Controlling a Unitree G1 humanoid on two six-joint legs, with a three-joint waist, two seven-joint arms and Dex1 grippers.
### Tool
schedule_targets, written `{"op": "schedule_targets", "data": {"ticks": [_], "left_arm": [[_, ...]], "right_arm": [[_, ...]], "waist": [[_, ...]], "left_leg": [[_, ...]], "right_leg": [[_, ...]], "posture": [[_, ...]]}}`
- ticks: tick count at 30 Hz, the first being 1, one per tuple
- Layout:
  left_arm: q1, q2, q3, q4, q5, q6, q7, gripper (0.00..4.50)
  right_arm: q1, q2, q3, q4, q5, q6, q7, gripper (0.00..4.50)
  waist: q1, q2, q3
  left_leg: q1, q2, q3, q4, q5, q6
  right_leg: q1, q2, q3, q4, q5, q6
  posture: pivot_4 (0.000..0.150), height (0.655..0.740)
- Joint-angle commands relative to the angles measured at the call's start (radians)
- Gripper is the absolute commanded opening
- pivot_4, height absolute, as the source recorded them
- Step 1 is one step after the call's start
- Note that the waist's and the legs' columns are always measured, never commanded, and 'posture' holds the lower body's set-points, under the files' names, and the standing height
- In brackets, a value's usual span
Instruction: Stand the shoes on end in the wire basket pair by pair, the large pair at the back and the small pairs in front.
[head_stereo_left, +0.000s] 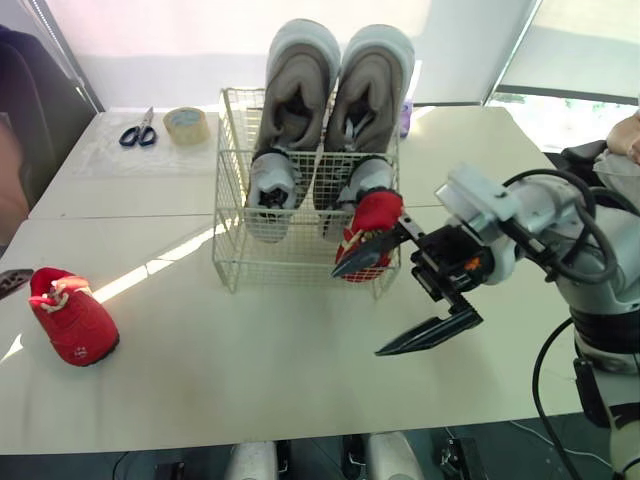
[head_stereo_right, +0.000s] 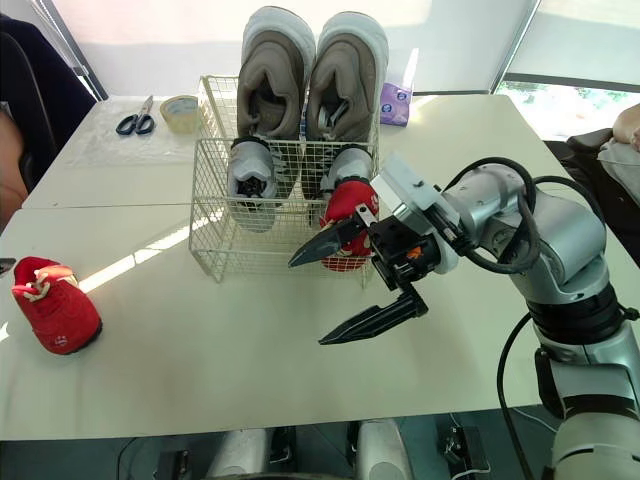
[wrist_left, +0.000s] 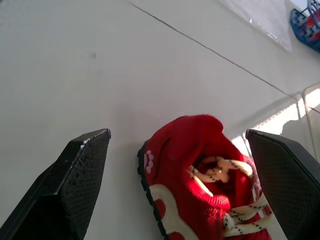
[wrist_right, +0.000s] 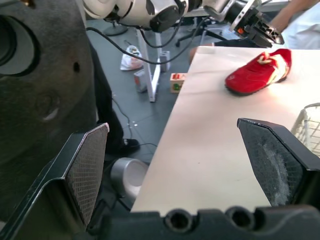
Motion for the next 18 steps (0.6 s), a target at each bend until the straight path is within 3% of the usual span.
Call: {"op": "schedule_targets", "data": {"ticks": [1, 11, 14, 18], "left_arm": [[-0.055, 0.047, -0.085, 0.041, 0.063, -0.016, -0.036, 4.48], [-0.222, 0.040, -0.277, 0.158, 0.208, -0.073, -0.064, 4.48], [-0.257, 0.005, -0.298, 0.195, 0.242, -0.123, -0.011, 3.61], [-0.290, -0.003, -0.306, 0.197, 0.250, -0.110, -0.024, 1.68]], "right_arm": [[0.017, 0.009, -0.031, -0.041, 0.010, -0.006, -0.041, 4.50], [0.004, -0.093, -0.089, -0.037, 0.036, 0.022, -0.022, 4.50], [0.001, -0.078, -0.075, -0.032, 0.018, 0.012, -0.040, 4.50], [0.001, -0.075, -0.068, -0.030, 0.005, 0.007, -0.049, 4.50]], "waist": [[0.001, 0.000, 0.000], [0.005, -0.001, 0.000], [0.004, -0.001, 0.000], [0.002, -0.001, 0.000]], "left_leg": [[0.000, 0.000, 0.001, 0.000, 0.000, 0.000], [-0.001, 0.001, 0.005, 0.002, 0.002, 0.005], [0.000, 0.001, 0.005, 0.003, 0.002, 0.005], [0.000, 0.001, 0.005, 0.003, 0.002, 0.005]], "right_leg": [[0.001, 0.000, 0.000, 0.000, 0.000, 0.000], [0.002, 0.005, -0.001, 0.002, 0.000, 0.001], [0.002, 0.005, -0.001, 0.003, 0.000, 0.001], [0.002, 0.005, -0.001, 0.003, 0.000, 0.002]], "posture": [[0.150, 0.7400], [0.150, 0.7400], [0.150, 0.7400], [0.150, 0.7400]]}}
